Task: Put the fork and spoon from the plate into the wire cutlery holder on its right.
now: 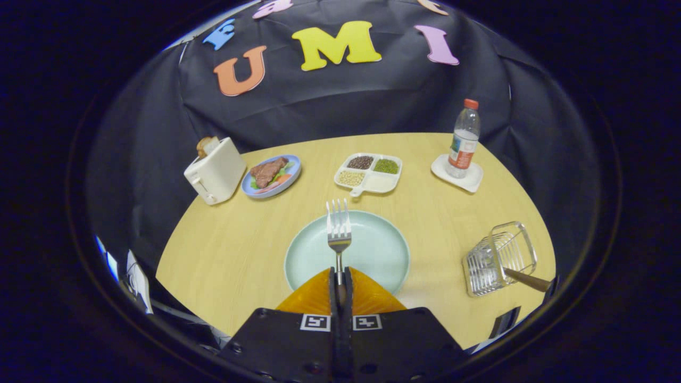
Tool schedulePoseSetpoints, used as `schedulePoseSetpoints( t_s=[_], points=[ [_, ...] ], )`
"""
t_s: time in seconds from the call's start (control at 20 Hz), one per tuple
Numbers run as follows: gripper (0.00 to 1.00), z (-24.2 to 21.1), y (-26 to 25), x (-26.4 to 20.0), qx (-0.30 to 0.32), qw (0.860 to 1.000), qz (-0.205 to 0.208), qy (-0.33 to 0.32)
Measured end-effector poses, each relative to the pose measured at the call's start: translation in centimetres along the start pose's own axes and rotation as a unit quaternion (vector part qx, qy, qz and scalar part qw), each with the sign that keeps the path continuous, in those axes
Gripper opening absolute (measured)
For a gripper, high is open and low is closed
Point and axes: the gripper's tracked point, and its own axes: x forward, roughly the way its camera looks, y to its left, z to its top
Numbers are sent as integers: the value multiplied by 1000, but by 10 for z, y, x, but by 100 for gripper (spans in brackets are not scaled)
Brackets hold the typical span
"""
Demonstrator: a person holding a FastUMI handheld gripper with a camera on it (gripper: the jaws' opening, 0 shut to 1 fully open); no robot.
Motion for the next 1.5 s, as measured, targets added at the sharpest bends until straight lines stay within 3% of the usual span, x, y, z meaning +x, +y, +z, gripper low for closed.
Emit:
schedulePoseSetpoints(
  t_s=[0.7, 1.5],
  points=[
    [1, -3, -123, -85, 61, 996, -31, -52],
    [2, -26, -196, -69, 102, 994, -30, -18]
  ],
)
